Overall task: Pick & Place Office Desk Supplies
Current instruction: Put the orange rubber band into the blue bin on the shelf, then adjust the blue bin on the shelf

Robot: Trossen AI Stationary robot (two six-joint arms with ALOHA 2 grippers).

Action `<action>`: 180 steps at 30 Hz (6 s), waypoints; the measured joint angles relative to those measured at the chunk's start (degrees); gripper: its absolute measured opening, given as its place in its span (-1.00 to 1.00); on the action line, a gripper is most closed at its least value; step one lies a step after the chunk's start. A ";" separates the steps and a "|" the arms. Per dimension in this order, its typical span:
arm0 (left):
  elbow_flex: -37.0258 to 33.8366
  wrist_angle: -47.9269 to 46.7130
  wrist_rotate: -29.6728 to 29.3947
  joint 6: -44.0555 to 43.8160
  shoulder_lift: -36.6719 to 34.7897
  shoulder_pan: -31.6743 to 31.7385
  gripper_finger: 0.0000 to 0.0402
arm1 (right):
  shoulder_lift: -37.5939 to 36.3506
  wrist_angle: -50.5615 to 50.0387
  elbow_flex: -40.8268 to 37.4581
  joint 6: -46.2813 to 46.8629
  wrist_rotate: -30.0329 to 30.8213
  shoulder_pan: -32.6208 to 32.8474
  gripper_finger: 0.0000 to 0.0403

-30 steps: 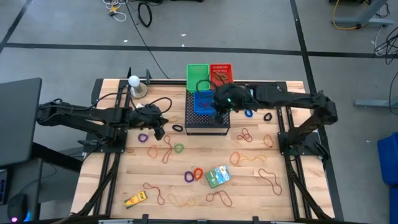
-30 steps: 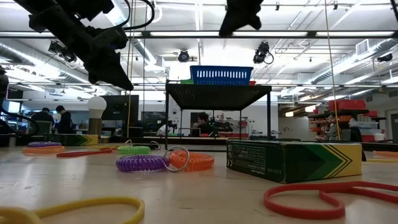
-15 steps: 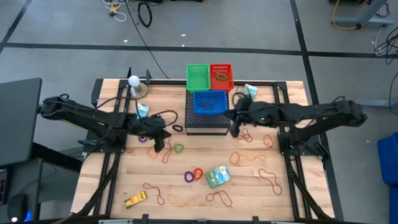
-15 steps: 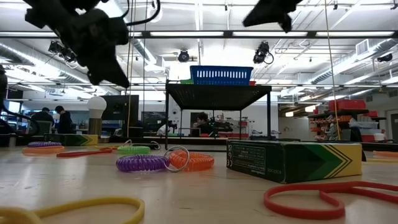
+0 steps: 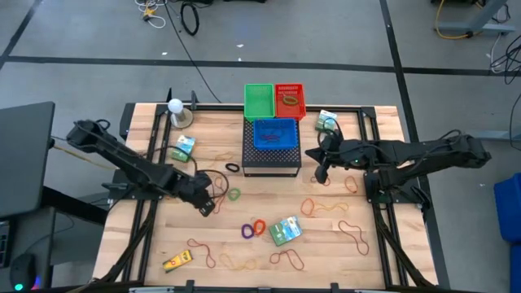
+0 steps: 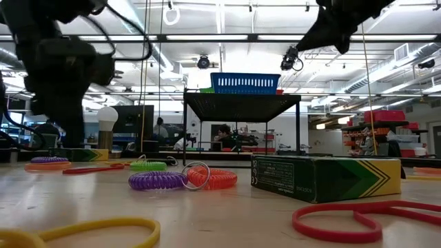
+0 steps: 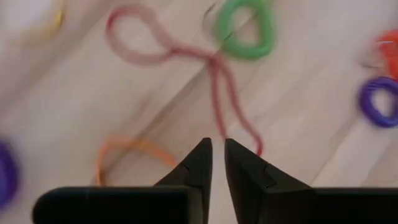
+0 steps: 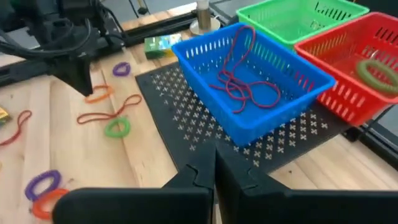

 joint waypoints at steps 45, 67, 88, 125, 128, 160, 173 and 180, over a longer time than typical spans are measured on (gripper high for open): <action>-1.75 -4.40 -21.57 -1.64 -16.91 -10.58 -0.99 | 0.05 1.87 -2.80 0.24 2.29 -4.77 -0.97; -10.20 48.02 -16.78 40.14 -29.48 10.55 -0.99 | 11.92 7.78 -2.74 4.86 6.53 -4.76 -0.97; 13.60 45.07 -14.99 42.01 -4.50 26.59 -0.99 | 12.11 15.10 -2.76 -3.47 7.21 -4.79 -0.97; 25.77 36.31 0.80 43.62 15.72 35.36 -0.99 | 12.04 15.32 -2.76 1.44 6.91 0.02 -0.95; 25.77 36.22 0.73 42.24 16.81 35.34 -0.97 | 11.68 15.22 -2.77 1.46 7.01 0.02 -0.92; 40.22 14.51 -0.14 55.37 16.01 35.34 -0.31 | 9.08 14.04 -2.76 1.42 7.13 0.04 -0.92; 28.21 20.81 0.13 58.39 5.32 32.63 -0.96 | 9.30 14.21 -1.09 0.39 3.64 1.65 -0.96; 13.53 37.69 -0.16 57.18 -4.09 31.06 -0.97 | 10.58 13.65 0.20 -0.75 0.86 0.39 -0.97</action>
